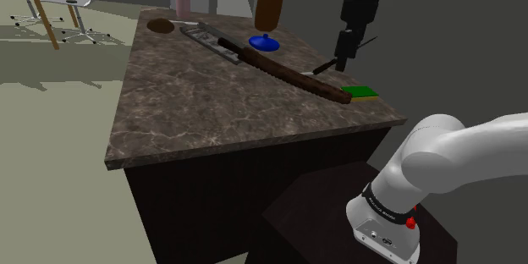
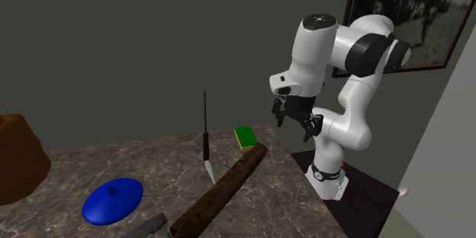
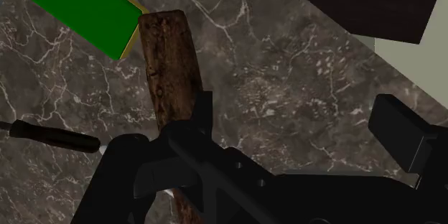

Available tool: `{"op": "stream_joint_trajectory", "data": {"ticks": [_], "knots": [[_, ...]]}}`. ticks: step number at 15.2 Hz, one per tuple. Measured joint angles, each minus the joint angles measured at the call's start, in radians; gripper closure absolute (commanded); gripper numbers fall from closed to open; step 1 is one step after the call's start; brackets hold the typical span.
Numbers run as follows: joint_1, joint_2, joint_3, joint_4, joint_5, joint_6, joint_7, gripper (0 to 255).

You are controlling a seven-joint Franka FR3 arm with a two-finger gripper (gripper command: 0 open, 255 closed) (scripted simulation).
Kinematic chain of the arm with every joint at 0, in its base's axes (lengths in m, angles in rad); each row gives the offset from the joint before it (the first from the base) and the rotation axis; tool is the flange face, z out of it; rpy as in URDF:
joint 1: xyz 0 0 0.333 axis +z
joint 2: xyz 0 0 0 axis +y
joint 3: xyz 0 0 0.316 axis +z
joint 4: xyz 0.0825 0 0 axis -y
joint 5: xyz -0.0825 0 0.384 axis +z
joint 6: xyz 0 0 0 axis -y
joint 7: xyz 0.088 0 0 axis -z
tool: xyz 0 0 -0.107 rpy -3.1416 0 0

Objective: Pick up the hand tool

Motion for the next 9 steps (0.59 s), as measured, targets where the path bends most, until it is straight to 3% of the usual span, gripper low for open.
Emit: {"op": "stream_joint_trajectory", "data": {"ticks": [3, 9], "knots": [[-0.001, 0.014, -0.033, 0.007, -0.021, -0.01, -0.052, 0], [-0.011, 0.148, -0.189, 0.105, -0.127, -0.05, -0.322, 0]]}}
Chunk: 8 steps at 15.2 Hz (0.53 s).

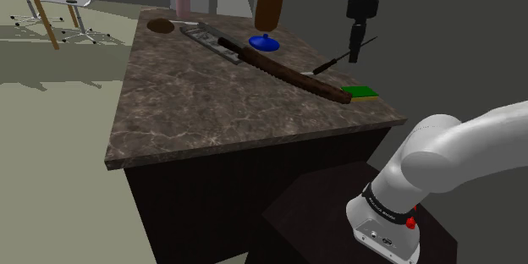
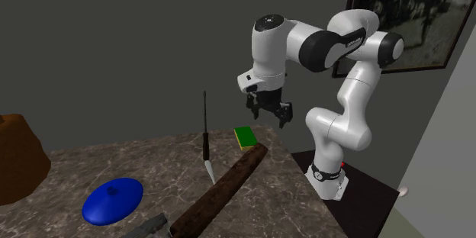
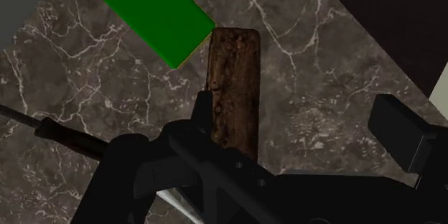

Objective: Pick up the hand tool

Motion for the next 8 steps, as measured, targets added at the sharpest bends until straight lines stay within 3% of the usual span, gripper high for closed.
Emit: {"op": "stream_joint_trajectory", "data": {"ticks": [8], "knots": [[-0.002, 0.279, -0.173, 0.218, -0.103, -0.032, -0.372, 0]]}}
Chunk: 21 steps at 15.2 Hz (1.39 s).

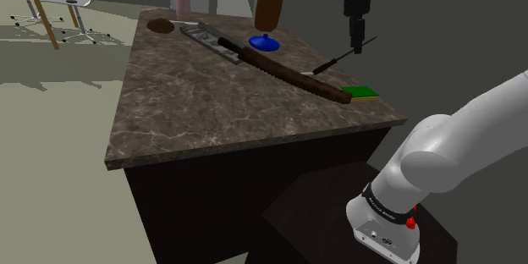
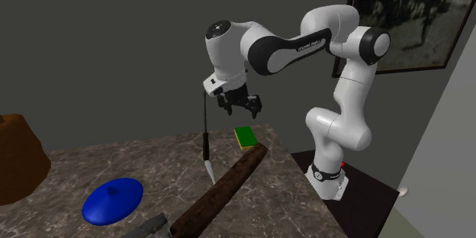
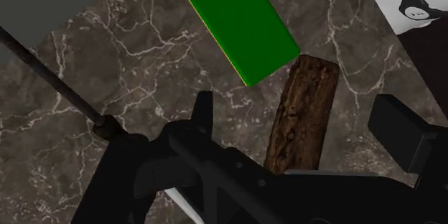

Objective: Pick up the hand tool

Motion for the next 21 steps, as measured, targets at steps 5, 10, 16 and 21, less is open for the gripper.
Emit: {"op": "stream_joint_trajectory", "data": {"ticks": [5, 10, 16, 21], "knots": [[-0.012, 0.205, -0.082, 0.148, -0.032, 0.006, -0.232, 0], [-0.052, 0.443, -0.137, 0.353, -0.04, -0.002, -0.475, 0], [-0.08, 0.569, -0.146, 0.416, -0.032, 0.035, -0.567, 0], [-0.081, 0.571, -0.144, 0.367, -0.029, 0.082, -0.55, 255]]}}
